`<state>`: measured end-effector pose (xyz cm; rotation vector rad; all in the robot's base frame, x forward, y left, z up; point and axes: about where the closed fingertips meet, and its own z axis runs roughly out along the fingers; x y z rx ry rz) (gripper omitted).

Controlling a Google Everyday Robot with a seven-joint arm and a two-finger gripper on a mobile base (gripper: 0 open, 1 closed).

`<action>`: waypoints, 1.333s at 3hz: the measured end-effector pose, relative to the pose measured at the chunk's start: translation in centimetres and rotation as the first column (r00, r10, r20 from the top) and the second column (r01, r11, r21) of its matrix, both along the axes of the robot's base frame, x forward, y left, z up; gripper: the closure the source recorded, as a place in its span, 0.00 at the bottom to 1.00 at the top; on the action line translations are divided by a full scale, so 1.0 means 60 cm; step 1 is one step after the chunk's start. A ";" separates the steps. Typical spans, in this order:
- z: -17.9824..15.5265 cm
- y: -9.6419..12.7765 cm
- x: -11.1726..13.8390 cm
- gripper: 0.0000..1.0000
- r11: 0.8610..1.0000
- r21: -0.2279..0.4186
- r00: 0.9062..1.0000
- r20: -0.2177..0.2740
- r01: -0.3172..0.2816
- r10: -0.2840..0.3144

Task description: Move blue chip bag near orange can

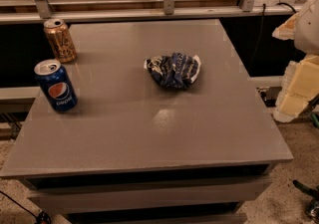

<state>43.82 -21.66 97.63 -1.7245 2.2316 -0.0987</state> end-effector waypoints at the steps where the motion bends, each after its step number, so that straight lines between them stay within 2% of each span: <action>1: 0.001 0.005 0.011 0.00 1.000 0.016 1.000 0.017 -0.014 0.014; 3: -0.060 0.058 0.113 0.00 0.987 0.120 0.994 0.049 -0.105 0.100; 4: -0.095 0.099 0.173 0.00 0.973 0.176 0.988 0.076 -0.149 0.138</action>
Offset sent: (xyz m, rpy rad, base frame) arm 0.0641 0.0286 -0.0288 0.1251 -0.0434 0.1145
